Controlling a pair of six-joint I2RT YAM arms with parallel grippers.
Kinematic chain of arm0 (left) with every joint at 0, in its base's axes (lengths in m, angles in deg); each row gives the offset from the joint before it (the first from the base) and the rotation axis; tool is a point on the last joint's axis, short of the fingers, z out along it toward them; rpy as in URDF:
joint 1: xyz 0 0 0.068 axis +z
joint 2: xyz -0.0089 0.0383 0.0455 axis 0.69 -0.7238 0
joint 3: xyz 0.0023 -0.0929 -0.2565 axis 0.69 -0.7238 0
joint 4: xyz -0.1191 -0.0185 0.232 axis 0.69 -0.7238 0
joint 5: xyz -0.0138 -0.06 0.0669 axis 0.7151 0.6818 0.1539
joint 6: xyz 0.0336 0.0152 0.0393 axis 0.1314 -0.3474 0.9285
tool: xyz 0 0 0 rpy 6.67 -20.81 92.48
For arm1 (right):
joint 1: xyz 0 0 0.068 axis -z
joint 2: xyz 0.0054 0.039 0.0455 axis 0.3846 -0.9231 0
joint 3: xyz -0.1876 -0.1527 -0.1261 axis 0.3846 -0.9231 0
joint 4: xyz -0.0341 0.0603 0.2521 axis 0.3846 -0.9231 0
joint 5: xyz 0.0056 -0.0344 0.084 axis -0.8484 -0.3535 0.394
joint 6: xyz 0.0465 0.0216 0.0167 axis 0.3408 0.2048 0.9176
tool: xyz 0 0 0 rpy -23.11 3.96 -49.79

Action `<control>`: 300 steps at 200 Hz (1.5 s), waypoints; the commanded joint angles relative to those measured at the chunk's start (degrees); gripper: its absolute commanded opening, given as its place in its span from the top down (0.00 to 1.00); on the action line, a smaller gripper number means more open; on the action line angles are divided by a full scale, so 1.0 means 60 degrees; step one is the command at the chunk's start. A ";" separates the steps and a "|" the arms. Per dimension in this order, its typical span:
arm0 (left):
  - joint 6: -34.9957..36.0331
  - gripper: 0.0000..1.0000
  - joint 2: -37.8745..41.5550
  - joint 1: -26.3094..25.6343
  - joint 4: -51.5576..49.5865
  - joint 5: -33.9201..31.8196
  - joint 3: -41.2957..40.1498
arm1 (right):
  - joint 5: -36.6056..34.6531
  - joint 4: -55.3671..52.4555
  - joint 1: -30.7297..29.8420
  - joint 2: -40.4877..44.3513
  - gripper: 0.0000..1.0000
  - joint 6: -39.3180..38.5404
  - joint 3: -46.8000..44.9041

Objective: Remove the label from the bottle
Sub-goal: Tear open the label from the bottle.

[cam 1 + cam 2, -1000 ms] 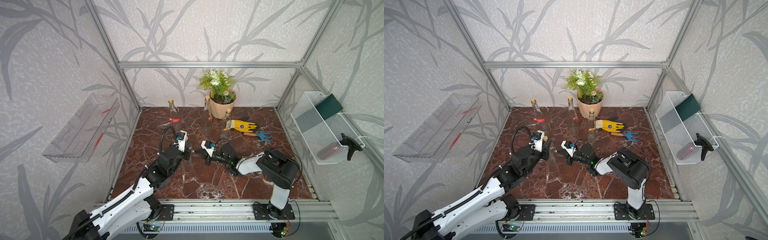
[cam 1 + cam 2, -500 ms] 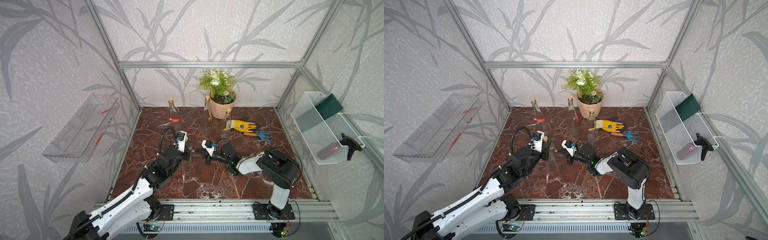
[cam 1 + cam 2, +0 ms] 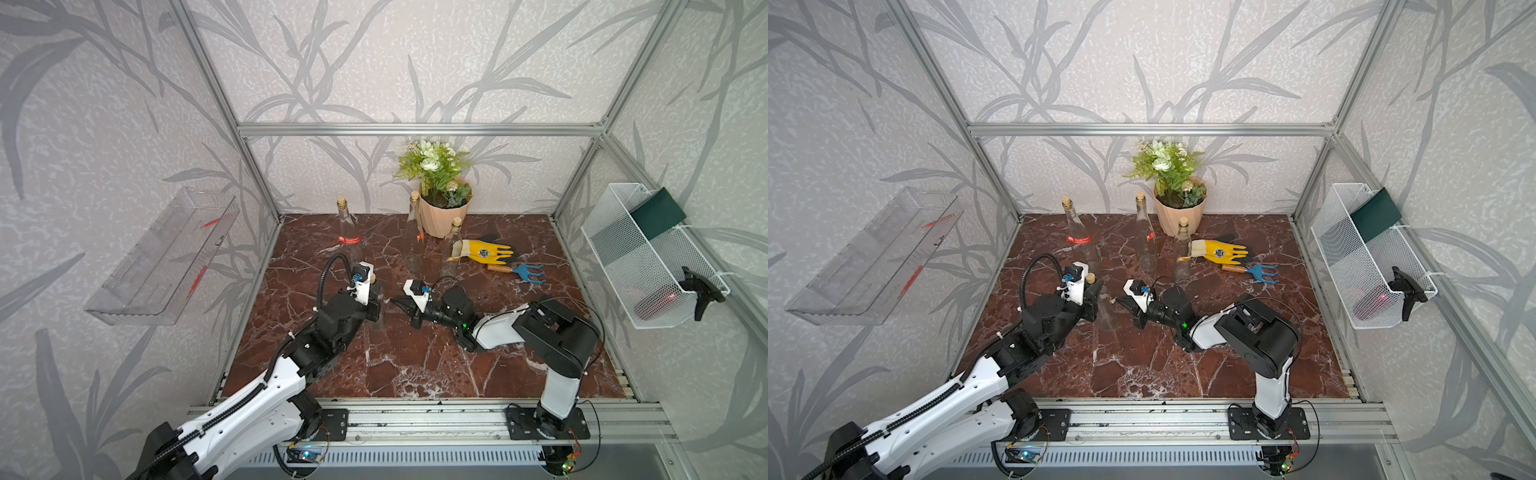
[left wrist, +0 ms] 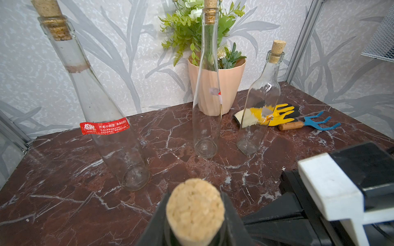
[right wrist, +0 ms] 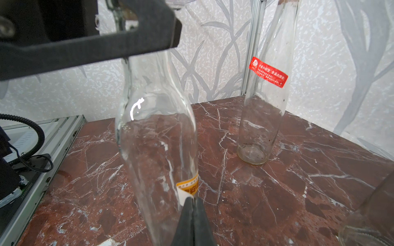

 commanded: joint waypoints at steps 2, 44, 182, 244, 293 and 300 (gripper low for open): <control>0.0024 1.00 0.0053 -0.0038 -0.0245 0.0031 -0.0241 | -0.0267 0.0303 0.0060 0.0087 1.00 0.0115 -0.0059; 0.0028 1.00 0.0055 -0.0038 -0.0245 0.0031 -0.0241 | -0.0347 0.0233 0.0060 0.0084 1.00 0.0116 -0.0029; -0.0005 1.00 0.0077 -0.0037 -0.0186 0.0105 -0.0256 | -0.0583 -0.0454 0.0060 0.0184 1.00 0.0067 0.0283; -0.0019 1.00 0.0074 -0.0038 -0.0184 0.0132 -0.0241 | -0.0610 -0.0809 0.0096 0.0233 1.00 -0.0023 0.0502; -0.0019 1.00 0.0104 -0.0038 -0.0197 0.0145 -0.0234 | -0.0612 -0.1015 0.0130 0.0219 1.00 -0.0115 0.0648; -0.0015 1.00 0.0115 -0.0038 -0.0194 0.0149 -0.0241 | -0.0627 -0.1033 0.0154 0.0205 1.00 -0.0112 0.0663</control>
